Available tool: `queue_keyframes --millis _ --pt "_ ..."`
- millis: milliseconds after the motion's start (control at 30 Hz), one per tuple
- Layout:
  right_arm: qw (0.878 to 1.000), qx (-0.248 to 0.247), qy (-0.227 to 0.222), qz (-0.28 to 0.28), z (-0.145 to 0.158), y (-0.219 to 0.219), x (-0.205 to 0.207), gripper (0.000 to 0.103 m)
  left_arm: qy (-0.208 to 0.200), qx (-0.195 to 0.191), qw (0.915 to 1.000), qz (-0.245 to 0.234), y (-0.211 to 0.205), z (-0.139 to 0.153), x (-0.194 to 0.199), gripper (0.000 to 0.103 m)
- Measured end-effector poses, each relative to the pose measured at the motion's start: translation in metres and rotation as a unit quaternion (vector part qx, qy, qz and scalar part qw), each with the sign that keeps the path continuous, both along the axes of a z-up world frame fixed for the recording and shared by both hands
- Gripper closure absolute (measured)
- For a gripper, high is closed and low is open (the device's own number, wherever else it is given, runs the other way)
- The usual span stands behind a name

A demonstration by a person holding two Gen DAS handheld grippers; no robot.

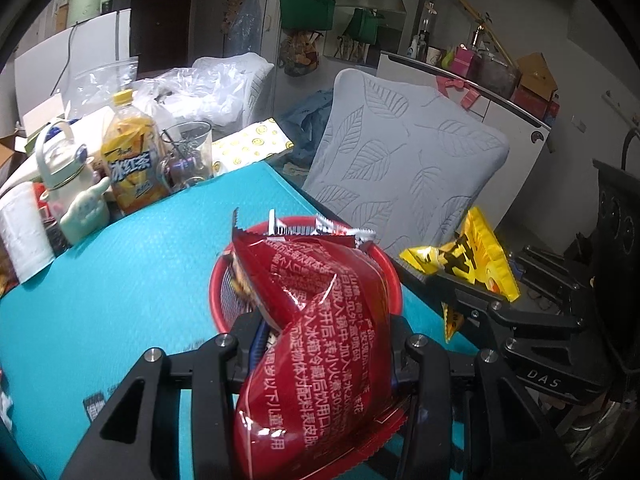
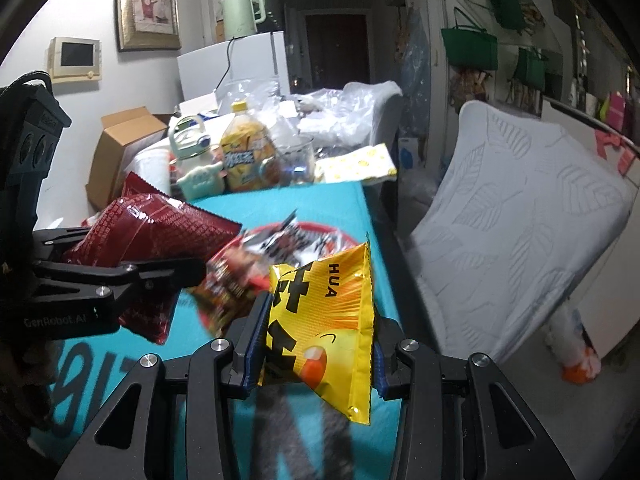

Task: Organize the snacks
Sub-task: 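Carry the red bag and yellow packet over the red mesh basket, then lower both packets into the basket and open both tools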

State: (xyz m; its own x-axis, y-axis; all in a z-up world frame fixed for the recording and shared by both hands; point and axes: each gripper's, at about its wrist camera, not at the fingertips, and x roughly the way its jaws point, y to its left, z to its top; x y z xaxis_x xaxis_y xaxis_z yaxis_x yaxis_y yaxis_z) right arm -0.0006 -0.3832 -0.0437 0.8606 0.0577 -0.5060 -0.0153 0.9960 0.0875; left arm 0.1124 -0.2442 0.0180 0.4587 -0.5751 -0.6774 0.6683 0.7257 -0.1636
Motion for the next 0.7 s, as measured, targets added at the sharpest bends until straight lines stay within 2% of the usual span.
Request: queue_keyframes --millis 300,433,533,633,700 --pt "1.0 -0.014 -0.021 -0.01 -0.003 -0.013 0.047 0.062 0.008 0.007 0.9999 -0.014 -0.017 -0.006 0.034 0.06" --pt "1.0 -0.005 -0.014 -0.004 -0.012 -0.014 0.063 0.062 0.018 0.008 0.9997 -0.017 -0.02 -0.014 0.046 0.06" --pt "1.0 -0.021 -0.011 -0.003 -0.02 -0.01 0.07 0.062 0.021 0.025 0.9993 -0.02 -0.025 -0.024 0.051 0.06" --pt "1.0 -0.019 -0.001 0.011 -0.029 -0.006 0.075 0.062 0.048 0.024 0.9981 -0.031 -0.028 -0.037 0.057 0.06" --pt "1.0 -0.02 0.009 0.019 -0.034 -0.005 0.078 0.062 0.05 0.024 0.9978 -0.035 -0.03 -0.04 0.06 0.06"
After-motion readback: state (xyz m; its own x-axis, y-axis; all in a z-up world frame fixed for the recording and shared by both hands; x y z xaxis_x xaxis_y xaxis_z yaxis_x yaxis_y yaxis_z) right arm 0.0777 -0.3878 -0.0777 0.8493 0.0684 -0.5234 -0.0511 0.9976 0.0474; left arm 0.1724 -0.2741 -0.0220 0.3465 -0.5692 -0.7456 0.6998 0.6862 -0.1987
